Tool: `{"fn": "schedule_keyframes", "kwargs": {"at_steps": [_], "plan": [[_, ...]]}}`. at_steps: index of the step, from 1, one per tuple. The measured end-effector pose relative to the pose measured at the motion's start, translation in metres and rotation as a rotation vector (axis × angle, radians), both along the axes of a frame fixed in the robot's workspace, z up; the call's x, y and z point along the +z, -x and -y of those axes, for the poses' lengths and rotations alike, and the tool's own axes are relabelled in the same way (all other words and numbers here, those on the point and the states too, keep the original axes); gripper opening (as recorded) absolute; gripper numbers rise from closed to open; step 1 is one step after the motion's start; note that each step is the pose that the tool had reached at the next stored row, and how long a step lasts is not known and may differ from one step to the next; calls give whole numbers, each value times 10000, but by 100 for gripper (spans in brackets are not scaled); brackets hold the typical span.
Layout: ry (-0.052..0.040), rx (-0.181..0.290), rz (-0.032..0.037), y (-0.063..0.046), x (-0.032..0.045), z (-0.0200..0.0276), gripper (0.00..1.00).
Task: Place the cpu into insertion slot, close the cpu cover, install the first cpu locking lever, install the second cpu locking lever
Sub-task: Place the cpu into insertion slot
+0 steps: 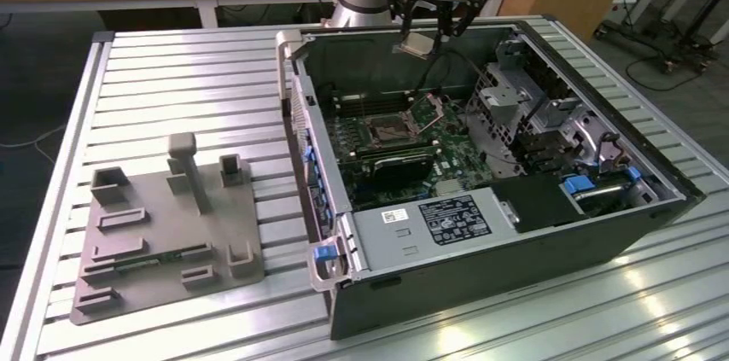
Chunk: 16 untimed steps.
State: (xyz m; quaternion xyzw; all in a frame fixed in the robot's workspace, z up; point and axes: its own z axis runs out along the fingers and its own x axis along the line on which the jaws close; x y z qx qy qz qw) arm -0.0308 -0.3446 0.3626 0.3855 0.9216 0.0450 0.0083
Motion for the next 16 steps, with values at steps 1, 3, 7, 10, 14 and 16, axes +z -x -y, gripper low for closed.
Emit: {"fn": "schedule_keyframes", "kwargs": {"at_steps": [1,3,7,10,14,16], "plan": [[0,-40,0,0,0,0,54],[0,-121,0,0,0,0,54],[0,-287,0,0,0,0,54],[0,-407,0,0,-1,0,54],[0,-704,0,4,-3,0,54],[0,-880,0,6,-5,0,54]]}}
